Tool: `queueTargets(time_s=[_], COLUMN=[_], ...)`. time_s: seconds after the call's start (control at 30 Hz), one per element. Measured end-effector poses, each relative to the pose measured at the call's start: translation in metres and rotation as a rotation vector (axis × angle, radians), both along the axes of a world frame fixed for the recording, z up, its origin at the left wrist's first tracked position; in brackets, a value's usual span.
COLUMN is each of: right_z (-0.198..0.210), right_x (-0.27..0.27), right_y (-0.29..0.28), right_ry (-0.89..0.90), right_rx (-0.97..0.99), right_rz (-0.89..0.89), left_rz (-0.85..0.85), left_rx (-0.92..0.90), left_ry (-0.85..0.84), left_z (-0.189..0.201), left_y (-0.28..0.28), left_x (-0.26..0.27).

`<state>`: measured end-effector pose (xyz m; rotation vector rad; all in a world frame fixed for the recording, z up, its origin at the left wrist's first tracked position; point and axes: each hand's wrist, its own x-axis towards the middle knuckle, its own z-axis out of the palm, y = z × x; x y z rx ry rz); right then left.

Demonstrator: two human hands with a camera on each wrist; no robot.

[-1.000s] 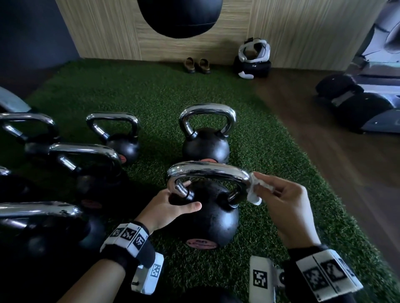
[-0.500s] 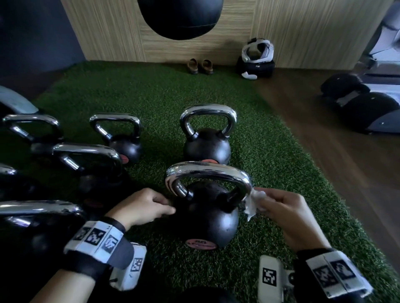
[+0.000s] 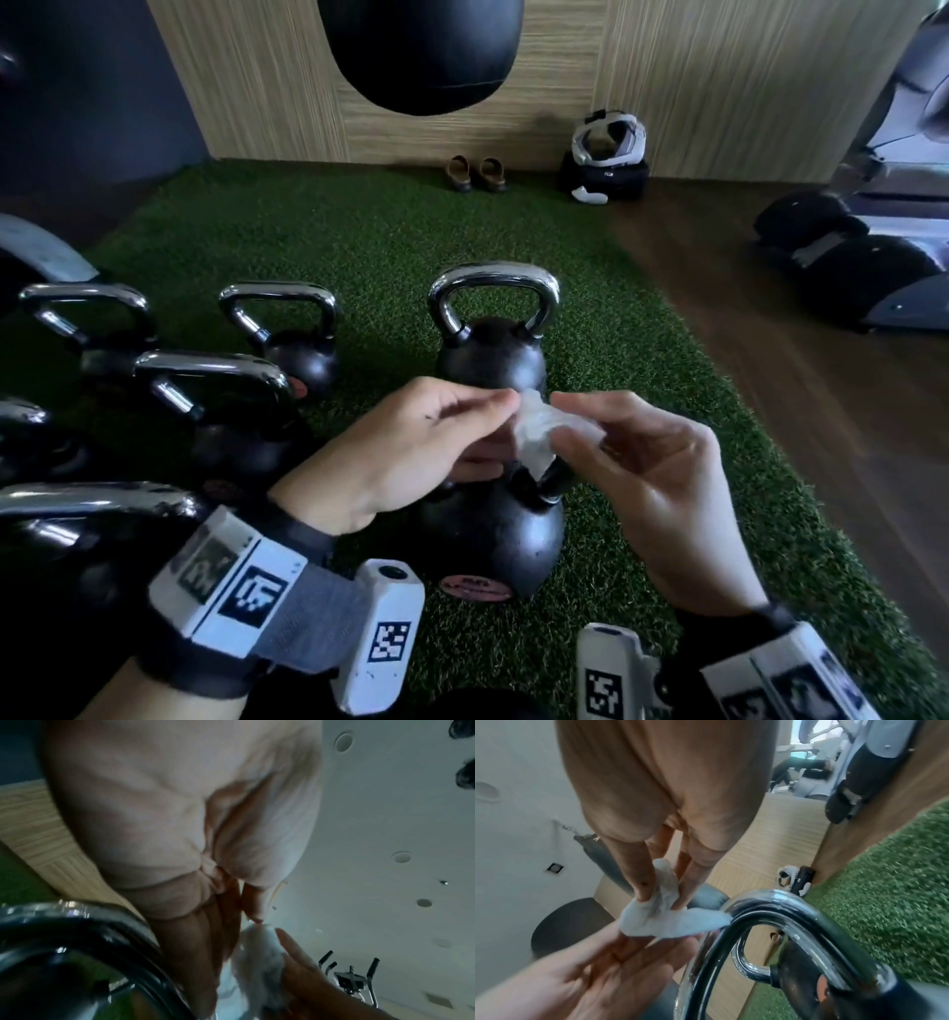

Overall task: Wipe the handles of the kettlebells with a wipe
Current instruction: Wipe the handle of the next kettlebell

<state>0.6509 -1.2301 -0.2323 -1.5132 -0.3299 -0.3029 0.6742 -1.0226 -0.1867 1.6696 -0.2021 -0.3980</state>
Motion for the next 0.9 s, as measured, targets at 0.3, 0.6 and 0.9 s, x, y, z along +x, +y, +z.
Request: queueTargets(time_s=[0.3, 0.6, 0.9], right_z=[-0.001, -0.084, -0.124], right_x=[0.011, 0.042, 0.050], right_y=[0.008, -0.030, -0.013], right_ry=[-0.173, 0.261, 0.334], right_rx=[-0.296, -0.356, -0.376], right_rz=[-0.288, -0.013, -0.075], left_rz=[0.075, 0.308, 0.417], left_rx=[-0.181, 0.506, 0.554], left_ry=[-0.067, -0.970, -1.128], left_z=[-0.018, -0.040, -0.074], left_y=[-0.004, -0.003, 0.011], left_x=[0.006, 0.018, 0.016])
